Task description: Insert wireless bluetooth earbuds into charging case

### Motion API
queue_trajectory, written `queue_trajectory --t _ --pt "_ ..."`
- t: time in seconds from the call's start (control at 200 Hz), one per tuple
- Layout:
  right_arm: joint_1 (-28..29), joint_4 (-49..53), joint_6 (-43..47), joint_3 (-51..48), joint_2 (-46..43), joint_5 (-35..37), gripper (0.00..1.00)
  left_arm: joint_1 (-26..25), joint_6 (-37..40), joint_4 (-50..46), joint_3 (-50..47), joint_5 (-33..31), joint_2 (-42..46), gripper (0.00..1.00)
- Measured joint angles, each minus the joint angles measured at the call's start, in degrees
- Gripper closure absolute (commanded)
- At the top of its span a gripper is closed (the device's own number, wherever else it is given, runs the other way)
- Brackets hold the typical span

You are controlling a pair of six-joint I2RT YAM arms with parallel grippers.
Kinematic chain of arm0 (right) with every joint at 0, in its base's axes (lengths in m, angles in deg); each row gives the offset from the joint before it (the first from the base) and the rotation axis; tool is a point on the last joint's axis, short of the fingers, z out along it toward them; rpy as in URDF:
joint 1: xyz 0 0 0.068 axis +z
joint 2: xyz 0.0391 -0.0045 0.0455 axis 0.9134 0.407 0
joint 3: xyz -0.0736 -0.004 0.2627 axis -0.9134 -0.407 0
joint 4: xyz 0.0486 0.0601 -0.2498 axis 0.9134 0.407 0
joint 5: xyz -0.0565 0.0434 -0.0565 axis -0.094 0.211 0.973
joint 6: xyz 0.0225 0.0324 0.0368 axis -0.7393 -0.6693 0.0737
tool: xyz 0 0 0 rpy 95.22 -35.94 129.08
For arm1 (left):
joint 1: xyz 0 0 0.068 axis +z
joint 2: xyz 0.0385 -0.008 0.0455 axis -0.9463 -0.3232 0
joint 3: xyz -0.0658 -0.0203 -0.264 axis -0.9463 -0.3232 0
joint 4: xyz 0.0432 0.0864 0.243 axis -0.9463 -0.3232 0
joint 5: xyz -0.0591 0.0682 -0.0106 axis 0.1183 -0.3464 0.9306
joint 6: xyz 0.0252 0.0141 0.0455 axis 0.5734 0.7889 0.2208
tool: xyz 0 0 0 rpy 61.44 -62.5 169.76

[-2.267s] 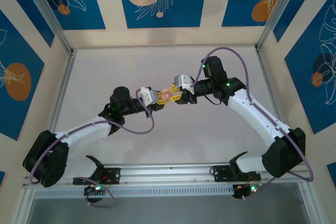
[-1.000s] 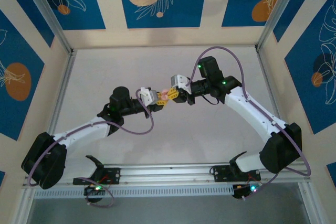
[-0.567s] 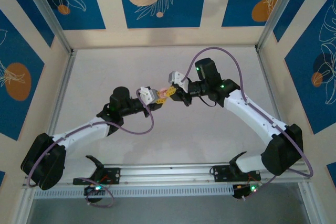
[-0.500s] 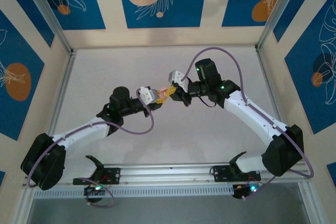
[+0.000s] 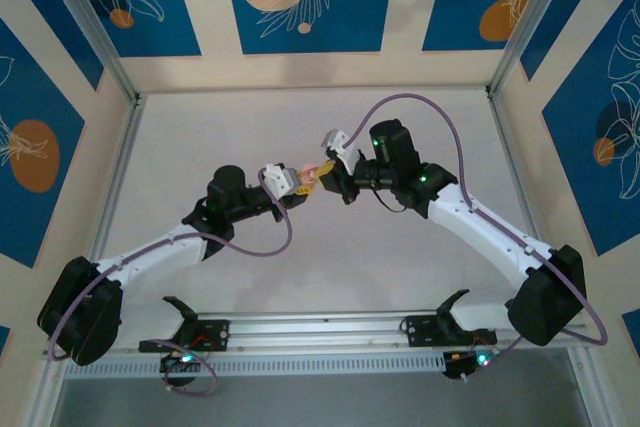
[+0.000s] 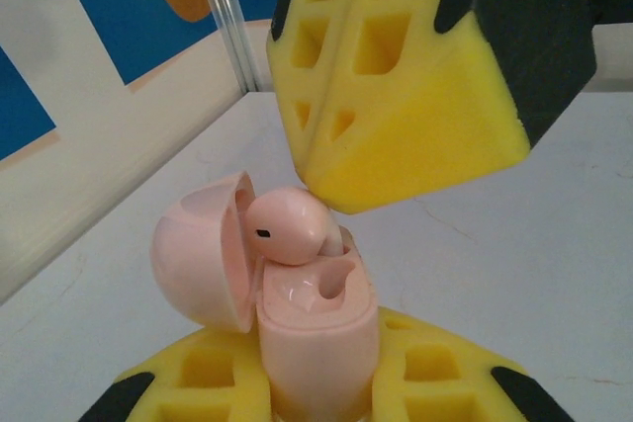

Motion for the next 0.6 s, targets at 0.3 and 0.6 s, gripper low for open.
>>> queue_trajectory --t 0.3,0.6 --pt "-3.5 -0.5 -0.9 -2.2 -3.2 -5.2 0.68 -0.2 1.7 0.9 0.0 1.9 1.6 0.82" --pt "-6.0 3.7 -1.8 2.2 -2.0 -12.4 0.66 -0.4 2.5 1.2 0.0 2.8 1.9 0.82"
